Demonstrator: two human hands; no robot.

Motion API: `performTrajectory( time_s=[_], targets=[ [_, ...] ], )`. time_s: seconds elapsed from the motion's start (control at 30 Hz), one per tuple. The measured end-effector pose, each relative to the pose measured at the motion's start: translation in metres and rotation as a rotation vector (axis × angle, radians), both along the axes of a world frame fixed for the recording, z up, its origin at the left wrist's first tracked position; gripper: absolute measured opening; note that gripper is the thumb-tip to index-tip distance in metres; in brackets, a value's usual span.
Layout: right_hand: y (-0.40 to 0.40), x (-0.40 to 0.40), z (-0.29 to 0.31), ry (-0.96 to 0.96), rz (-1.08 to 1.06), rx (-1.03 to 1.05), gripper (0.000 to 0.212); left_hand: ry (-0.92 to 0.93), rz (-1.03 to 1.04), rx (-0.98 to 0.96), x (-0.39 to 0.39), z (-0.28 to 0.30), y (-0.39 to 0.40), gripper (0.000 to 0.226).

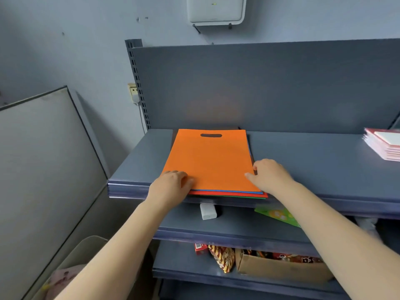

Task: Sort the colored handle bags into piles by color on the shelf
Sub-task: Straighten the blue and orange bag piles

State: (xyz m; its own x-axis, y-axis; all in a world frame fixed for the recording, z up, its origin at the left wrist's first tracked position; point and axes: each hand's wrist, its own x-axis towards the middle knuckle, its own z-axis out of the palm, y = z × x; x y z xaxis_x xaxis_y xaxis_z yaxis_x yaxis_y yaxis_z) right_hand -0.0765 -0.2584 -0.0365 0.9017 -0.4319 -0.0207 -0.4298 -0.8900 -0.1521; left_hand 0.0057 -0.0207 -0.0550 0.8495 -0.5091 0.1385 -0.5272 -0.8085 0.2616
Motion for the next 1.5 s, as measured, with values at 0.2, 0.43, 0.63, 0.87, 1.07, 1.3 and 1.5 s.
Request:
performTrajectory(
  time_s=[0.2,0.43,0.63,0.87,1.07,1.3,1.5],
  targets=[
    [-0.024,0.015,-0.008,-0.083,-0.175,0.246,0.044,0.001,-0.055,-0.062,0.001,-0.005,-0.005,0.032],
    [-0.034,0.013,-0.014,-0.296,-0.175,0.354,0.034,0.032,-0.13,-0.062,0.0,-0.007,-0.014,0.041],
    [-0.044,0.0,-0.019,-0.42,-0.208,0.317,0.019,0.174,-0.027,-0.186,0.01,-0.001,-0.013,0.039],
    [-0.066,-0.015,-0.025,-0.618,-0.248,0.44,0.022,0.108,0.277,0.035,0.039,-0.007,-0.004,0.061],
    [-0.073,-0.022,-0.029,-0.702,-0.238,0.595,0.029,0.137,0.426,-0.022,0.054,-0.004,0.008,0.05],
    [-0.064,-0.03,-0.028,-0.728,-0.273,0.814,0.045,0.067,0.5,-0.195,0.047,0.002,0.007,0.034],
    [-0.057,-0.036,-0.03,-0.776,-0.248,0.915,0.048,-0.081,0.47,-0.17,0.039,0.004,0.005,0.019]
  ],
)
